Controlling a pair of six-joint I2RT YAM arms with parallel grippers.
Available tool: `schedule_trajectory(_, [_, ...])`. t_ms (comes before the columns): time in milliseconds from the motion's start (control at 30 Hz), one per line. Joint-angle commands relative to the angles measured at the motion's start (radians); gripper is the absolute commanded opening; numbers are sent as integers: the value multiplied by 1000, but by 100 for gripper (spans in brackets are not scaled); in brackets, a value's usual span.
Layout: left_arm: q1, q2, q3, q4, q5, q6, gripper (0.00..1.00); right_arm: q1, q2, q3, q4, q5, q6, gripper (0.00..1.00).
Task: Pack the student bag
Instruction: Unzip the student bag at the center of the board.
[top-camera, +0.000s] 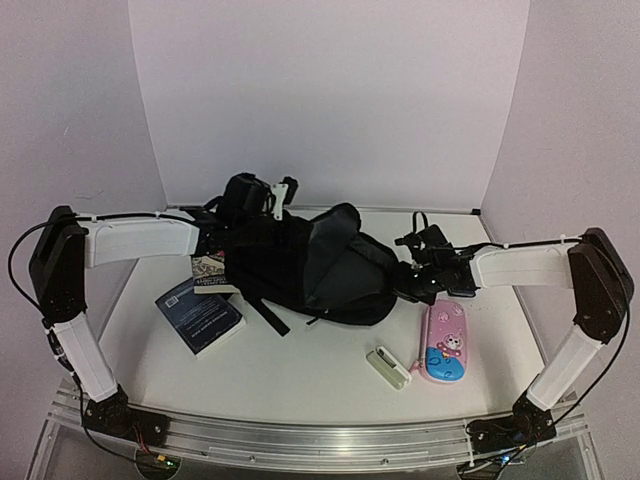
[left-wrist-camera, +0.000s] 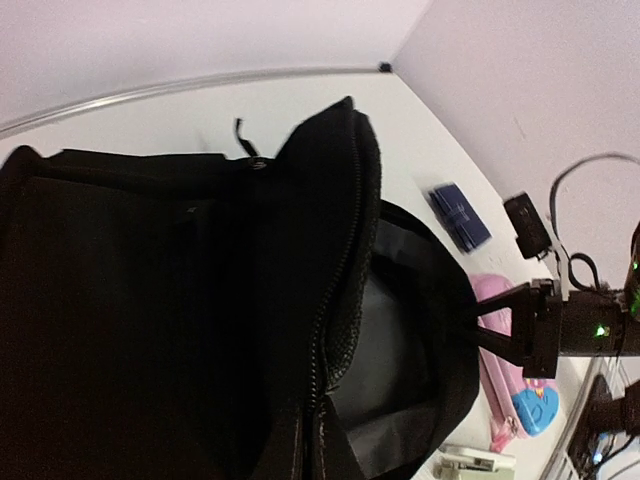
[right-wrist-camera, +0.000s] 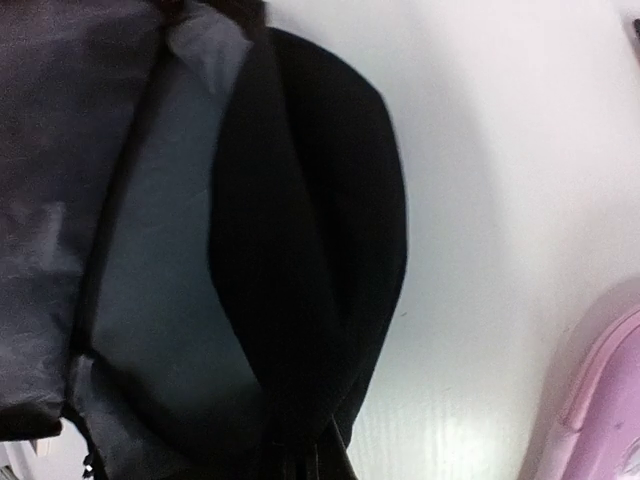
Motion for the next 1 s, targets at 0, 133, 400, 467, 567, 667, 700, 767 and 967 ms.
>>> schedule_trajectory(0, [92,-96,-65,51,-37,-125,0,-129,-25,15,-30,76,-96,0])
schedule_trajectory(133, [154,-75,-136,118,5,-193,0,-196,25,19,-30,63,-146,0])
schedule_trajectory(400, [163,73,-161,177,178,-216,0,-211,119,82,-27,7,-228,0])
schedule_trajectory(467, [164,100,-168,174,179,-221,0,-212,114,85,-28,6,-231,0])
schedule_trajectory(567, [164,129,-171,167,202,-224,0,-212,92,83,-30,-1,-233,8])
schedule_trajectory(667, [164,140,-169,146,209,-226,4,-212,51,85,-40,-2,-240,21])
schedule_trajectory(700, [164,139,-167,137,207,-225,8,-212,37,87,-48,-1,-242,25])
schedule_trajectory(767, [163,127,-164,127,204,-212,19,-212,-3,94,-65,-30,-249,33])
schedule_trajectory(967, [163,116,-100,114,281,-113,59,-199,-103,128,-97,-83,-265,50])
